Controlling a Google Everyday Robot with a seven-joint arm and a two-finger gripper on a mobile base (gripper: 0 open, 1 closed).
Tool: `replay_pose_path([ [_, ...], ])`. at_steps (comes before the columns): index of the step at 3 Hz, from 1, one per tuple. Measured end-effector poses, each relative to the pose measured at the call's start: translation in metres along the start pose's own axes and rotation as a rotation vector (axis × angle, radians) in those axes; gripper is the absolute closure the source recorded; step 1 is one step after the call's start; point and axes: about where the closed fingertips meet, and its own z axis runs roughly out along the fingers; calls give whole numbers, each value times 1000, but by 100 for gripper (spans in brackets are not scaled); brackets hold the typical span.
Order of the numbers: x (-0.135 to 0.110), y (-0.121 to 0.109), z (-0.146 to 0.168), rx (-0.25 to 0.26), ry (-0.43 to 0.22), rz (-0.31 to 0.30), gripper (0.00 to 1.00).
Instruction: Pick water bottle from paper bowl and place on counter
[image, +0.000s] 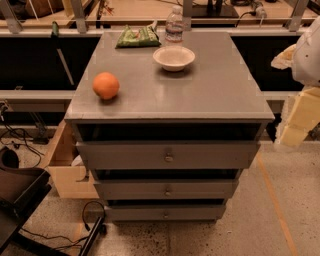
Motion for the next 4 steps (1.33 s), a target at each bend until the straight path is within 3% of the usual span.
replay_pose_path([
  [1,0,0,0,0,0,0,0],
  [2,-14,-31,-15,98,-130,32,0],
  [3,-31,-72,-40,226,-351,91,0],
  [4,-41,-115,-46,319,-591,133,0],
])
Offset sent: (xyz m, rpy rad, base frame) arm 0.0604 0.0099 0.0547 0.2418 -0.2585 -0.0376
